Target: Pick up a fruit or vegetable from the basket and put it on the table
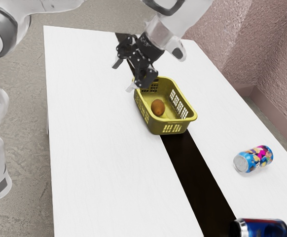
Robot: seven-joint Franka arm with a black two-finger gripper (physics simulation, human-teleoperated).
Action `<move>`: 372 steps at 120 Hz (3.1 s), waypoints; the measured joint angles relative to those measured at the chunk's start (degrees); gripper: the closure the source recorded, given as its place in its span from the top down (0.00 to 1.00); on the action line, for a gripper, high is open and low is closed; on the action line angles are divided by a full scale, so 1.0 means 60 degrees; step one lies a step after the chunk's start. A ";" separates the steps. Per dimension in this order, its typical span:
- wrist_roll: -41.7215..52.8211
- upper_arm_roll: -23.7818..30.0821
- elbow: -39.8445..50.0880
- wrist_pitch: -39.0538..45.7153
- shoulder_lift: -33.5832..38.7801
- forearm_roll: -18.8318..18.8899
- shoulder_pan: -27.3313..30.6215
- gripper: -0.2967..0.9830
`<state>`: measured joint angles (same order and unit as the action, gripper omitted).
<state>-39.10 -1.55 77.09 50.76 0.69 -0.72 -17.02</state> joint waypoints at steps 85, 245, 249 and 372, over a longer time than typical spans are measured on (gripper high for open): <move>-0.4520 -0.0880 -0.2171 0.4615 -0.3084 0.1453 0.2935 0.77; -0.7946 -0.1017 0.1073 0.7696 -0.3018 -0.0218 0.3249 0.77; -0.7956 -0.1016 0.1072 0.7728 -0.3081 -0.0224 0.3261 0.77; -0.8042 -0.0949 0.1292 0.8865 -0.4029 -0.0342 0.3779 0.77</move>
<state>-87.35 -7.24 84.84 103.95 -23.49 -2.77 5.65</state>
